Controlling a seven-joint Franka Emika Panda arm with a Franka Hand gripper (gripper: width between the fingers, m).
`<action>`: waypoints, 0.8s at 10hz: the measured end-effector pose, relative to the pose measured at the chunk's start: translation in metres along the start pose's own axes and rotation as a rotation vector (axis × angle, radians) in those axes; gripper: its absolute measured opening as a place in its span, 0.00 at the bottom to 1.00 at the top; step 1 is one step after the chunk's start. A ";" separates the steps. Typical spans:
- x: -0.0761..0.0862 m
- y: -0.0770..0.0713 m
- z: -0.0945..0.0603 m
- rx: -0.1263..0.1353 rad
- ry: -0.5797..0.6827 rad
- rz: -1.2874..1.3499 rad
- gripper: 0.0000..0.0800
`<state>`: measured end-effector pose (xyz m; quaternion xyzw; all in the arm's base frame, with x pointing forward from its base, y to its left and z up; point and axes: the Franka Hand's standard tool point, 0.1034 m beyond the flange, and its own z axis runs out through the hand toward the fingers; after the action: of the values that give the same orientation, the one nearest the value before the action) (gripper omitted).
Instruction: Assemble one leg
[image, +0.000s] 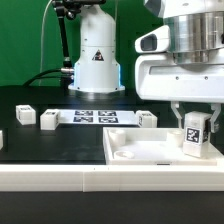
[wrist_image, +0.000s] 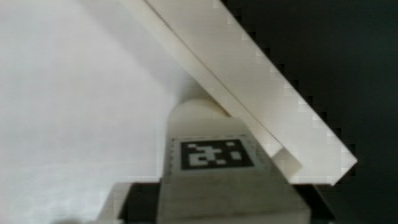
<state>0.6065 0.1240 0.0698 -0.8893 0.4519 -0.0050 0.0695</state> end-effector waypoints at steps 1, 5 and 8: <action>-0.001 0.000 0.000 -0.013 -0.010 0.089 0.37; -0.001 0.000 0.000 -0.006 -0.023 0.102 0.59; 0.001 0.001 0.000 -0.004 -0.022 -0.169 0.80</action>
Offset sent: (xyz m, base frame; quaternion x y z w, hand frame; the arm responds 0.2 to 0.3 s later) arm 0.0000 0.0000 0.0000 0.0000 0.0000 0.0650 0.9979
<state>0.6063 0.1232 0.0701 -0.9245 0.3743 -0.0003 0.0722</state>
